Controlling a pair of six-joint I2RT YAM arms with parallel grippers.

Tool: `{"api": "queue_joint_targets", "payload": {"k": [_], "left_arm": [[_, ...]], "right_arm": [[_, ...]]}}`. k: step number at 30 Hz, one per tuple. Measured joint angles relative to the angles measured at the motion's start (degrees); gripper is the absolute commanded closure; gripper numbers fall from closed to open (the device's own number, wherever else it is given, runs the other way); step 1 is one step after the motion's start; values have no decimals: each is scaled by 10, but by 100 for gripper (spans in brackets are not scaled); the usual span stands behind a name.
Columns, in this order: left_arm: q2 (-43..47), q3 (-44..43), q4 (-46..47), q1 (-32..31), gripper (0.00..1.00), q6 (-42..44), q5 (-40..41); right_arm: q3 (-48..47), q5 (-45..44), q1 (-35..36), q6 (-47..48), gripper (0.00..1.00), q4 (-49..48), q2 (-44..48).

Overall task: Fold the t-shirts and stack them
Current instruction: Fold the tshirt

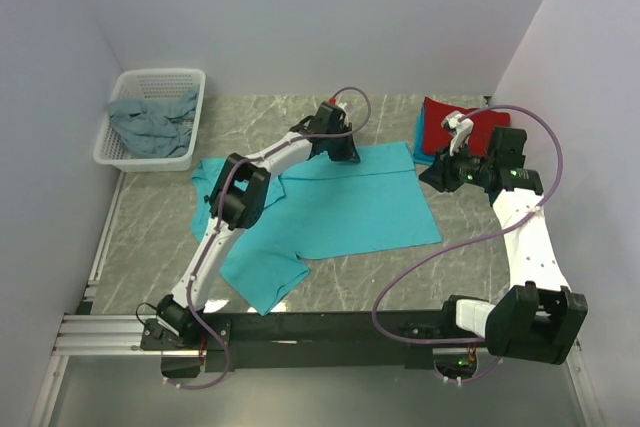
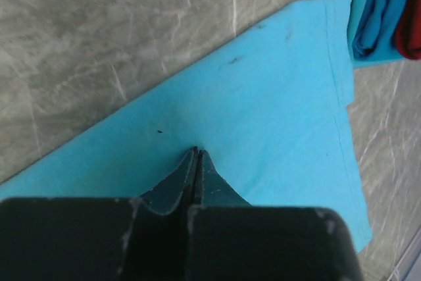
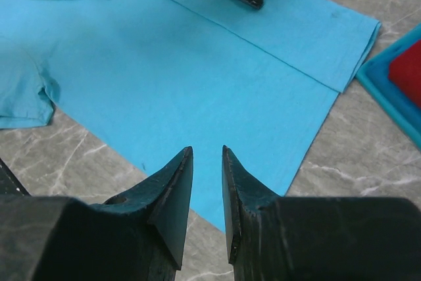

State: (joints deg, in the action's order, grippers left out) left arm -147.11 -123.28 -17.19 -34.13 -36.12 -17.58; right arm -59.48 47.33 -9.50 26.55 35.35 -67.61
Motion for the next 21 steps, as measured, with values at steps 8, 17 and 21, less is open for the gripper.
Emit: {"api": "queue_joint_targets", "payload": {"k": [8, 17, 21], "left_arm": [[-33, -71, -53, 5, 100, -16, 10], [-40, -96, -85, 33, 94, -37, 33], [-58, -125, -89, 60, 90, -43, 32]], "right_arm": [[0, 21, -18, 2, 68, 5, 4], [-1, 42, -39, 9, 68, 16, 11], [-1, 49, -44, 13, 68, 21, 12]]}}
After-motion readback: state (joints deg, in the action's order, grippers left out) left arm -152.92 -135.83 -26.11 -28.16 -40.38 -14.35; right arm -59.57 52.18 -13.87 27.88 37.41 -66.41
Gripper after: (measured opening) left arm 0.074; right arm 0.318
